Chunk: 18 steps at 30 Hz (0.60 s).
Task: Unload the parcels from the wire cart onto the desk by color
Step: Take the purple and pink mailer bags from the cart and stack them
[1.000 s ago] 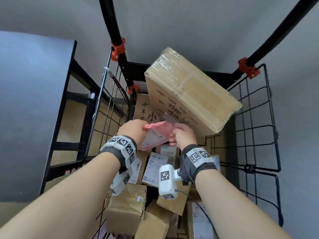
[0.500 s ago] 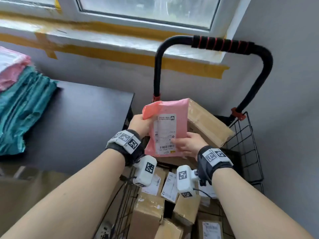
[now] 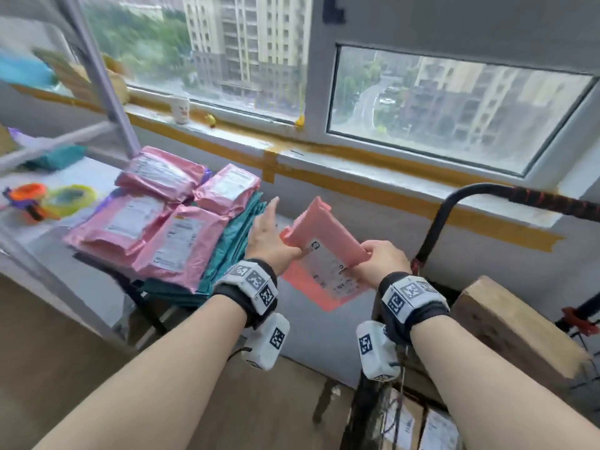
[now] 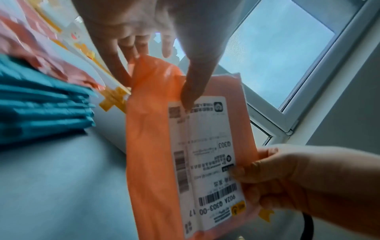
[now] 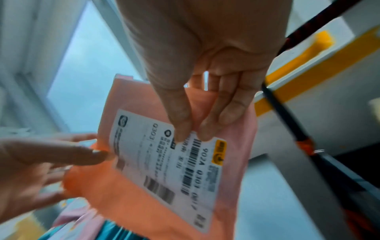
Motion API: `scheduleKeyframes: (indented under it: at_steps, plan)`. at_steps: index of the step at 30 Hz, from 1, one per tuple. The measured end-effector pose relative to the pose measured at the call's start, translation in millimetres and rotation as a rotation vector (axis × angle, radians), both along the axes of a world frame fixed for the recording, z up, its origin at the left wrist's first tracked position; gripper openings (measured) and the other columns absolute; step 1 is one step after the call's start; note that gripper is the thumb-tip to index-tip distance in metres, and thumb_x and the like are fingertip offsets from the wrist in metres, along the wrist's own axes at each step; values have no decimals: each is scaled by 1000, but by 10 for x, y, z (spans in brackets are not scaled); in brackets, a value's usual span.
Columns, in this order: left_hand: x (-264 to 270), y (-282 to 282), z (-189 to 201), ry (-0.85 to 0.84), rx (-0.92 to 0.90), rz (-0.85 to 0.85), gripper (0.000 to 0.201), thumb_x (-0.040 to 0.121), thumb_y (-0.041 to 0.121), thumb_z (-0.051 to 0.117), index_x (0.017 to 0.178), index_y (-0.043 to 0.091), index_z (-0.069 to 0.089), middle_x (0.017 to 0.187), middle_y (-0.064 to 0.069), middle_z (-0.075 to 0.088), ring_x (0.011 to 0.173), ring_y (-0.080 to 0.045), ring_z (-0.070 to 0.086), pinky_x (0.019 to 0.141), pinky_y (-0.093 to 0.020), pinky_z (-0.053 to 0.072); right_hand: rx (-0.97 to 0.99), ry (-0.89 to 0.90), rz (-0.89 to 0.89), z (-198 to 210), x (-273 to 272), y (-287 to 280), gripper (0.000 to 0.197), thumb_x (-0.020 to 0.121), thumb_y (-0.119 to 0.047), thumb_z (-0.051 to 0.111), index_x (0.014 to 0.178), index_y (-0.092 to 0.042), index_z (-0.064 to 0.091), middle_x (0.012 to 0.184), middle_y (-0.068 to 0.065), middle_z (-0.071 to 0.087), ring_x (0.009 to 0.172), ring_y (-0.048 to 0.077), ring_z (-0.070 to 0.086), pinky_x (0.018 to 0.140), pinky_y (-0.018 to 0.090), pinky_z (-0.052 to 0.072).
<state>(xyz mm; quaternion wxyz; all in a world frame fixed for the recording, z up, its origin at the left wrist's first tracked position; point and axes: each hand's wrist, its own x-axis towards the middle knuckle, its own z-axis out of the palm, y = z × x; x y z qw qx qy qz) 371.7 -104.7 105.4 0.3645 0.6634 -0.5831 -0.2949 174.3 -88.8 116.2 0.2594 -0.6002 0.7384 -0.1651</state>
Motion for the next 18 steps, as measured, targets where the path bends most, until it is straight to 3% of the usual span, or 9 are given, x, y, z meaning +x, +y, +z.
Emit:
scheduleKeyframes:
  at_steps: [2,4,5,7,10,12,14,16,18]
  plan:
    - [440,3,43,45,-21,-32,99,59,13,82,143,30,32,131,1,48,122,-16,47,104,-35,40,-17,94,56,60,498,-60,24,69,-27,76,90,-29,67,85,-5,69,84,19,65,68,24,46]
    - [850,22,55,114,4,-66,70,60,15,85,120,32,54,107,7,62,106,-13,60,91,-25,46,-23,144,111,131,961,-100,24,68,-27,77,90,-29,67,86,-4,70,84,20,65,69,24,48]
    - [1030,33,54,123,32,-73,56,61,16,85,107,34,59,96,8,66,98,-13,64,86,-24,48,-22,158,135,156,1155,-128,25,68,-27,77,91,-29,68,86,-4,70,84,20,64,70,25,49]
    - [1340,46,63,142,64,-52,38,65,21,84,97,29,65,85,7,68,90,-15,66,83,-28,51,-42,161,161,206,1482,-196,26,68,-23,76,92,-29,68,89,-2,70,85,21,64,71,24,48]
    - [1716,38,95,198,66,-8,23,76,24,77,93,22,62,83,5,65,84,-16,62,78,-28,48,-193,51,110,256,1831,-334,39,73,-14,66,106,-34,65,107,-2,67,101,21,62,84,26,48]
    - [1916,1,110,274,68,57,22,78,30,74,91,22,57,85,5,63,80,-14,60,77,-29,47,-276,-60,33,278,1992,-437,55,78,-14,64,129,-32,51,130,0,52,114,21,56,94,29,43]
    - [2094,-87,88,339,86,142,28,76,37,74,86,19,55,87,2,63,81,-18,61,77,-30,49,-222,-171,-41,237,2111,-565,67,81,-23,66,141,-27,35,141,5,41,120,25,52,98,34,42]
    - [2240,-190,62,367,107,219,34,75,42,72,86,14,54,85,-1,62,83,-20,59,72,-29,46,-60,-362,-92,154,2218,-717,73,82,-32,68,144,-20,31,139,8,45,112,28,58,90,39,51]
    - [2366,-308,45,388,115,280,44,74,45,73,92,8,57,90,-6,65,87,-22,60,74,-30,47,125,-565,-73,68,2345,-856,58,84,-35,67,133,-13,46,117,3,57,83,21,65,64,31,55]
